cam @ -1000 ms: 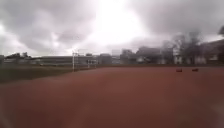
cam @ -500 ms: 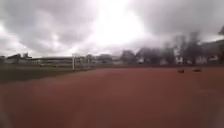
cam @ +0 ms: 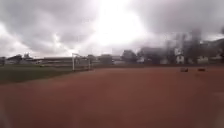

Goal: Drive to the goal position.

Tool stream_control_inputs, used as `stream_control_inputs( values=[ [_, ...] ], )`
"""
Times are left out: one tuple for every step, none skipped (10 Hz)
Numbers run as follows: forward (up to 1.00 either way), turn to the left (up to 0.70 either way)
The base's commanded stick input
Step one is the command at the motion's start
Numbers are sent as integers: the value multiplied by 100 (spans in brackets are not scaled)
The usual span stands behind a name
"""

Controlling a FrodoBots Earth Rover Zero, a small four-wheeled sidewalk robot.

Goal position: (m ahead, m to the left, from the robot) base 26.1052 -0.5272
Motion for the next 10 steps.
stream_control_inputs(
  values=[
    [70,0],
    [70,0],
    [70,0],
    [70,0],
    [70,0],
    [70,0],
    [70,0],
    [70,0],
    [70,0],
    [70,0]
  ],
)
